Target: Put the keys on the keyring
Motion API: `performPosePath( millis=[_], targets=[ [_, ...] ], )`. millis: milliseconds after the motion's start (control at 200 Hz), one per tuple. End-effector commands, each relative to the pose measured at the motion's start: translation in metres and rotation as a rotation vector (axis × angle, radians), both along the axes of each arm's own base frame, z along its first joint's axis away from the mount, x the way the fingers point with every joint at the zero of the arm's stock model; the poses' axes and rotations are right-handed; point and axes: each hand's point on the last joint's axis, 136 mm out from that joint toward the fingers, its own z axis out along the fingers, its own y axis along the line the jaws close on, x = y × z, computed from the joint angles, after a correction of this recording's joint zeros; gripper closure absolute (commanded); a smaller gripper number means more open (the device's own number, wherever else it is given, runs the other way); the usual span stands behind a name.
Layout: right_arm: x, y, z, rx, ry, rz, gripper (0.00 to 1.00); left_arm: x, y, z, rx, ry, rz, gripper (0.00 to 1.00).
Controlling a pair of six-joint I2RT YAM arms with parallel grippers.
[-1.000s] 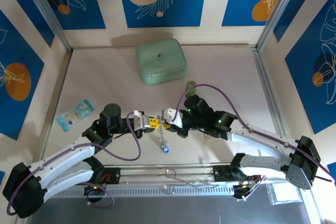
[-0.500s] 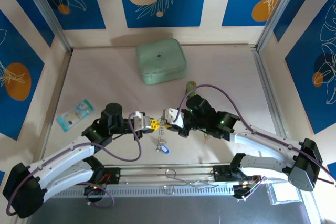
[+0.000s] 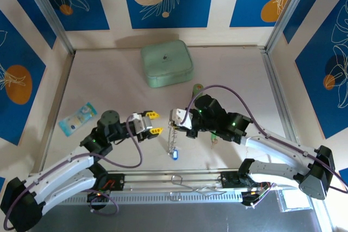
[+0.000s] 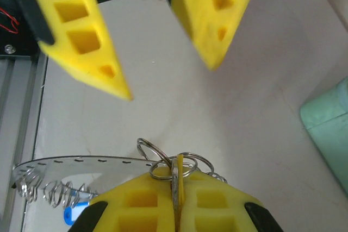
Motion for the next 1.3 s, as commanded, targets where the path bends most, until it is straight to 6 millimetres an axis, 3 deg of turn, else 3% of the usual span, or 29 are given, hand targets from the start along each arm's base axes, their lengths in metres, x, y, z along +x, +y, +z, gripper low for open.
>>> performPosePath(
  millis=[0, 110, 340, 470, 605, 735, 905, 1120, 1290],
  targets=[
    [0.004, 0.006, 0.027, 0.048, -0.045, 0.016, 1.0, 0.036, 0.038, 0.042, -0.19, -0.035, 0.329, 0.44],
    [0.002, 0.026, 0.036, 0.087, -0.023, 0.064, 1.0, 0.05, 0.088, 0.065, -0.288, -0.104, 0.599, 0.36],
    [-0.005, 0.097, 0.058, 0.202, 0.001, 0.22, 1.0, 0.045, 0.166, 0.096, -0.435, -0.177, 0.932, 0.34],
    [0.005, 0.136, 0.06, 0.275, 0.029, 0.264, 1.0, 0.039, 0.186, 0.103, -0.476, -0.182, 1.002, 0.34],
    [0.023, 0.154, 0.022, 0.206, 0.075, 0.221, 1.0, 0.039, 0.191, 0.101, -0.446, -0.153, 1.033, 0.34],
    [0.039, 0.139, -0.03, 0.067, 0.109, 0.135, 1.0, 0.042, 0.19, 0.093, -0.422, -0.129, 1.039, 0.34],
    [0.047, 0.099, -0.088, -0.168, 0.09, 0.037, 1.0, 0.048, 0.186, 0.081, -0.395, -0.11, 1.049, 0.34],
    [0.047, 0.04, -0.135, -0.48, 0.012, -0.02, 1.0, 0.057, 0.177, 0.071, -0.345, -0.087, 1.048, 0.34],
    [0.043, -0.003, -0.159, -0.664, -0.016, -0.027, 1.0, 0.062, 0.178, 0.065, -0.319, -0.075, 1.078, 0.35]
  ],
)
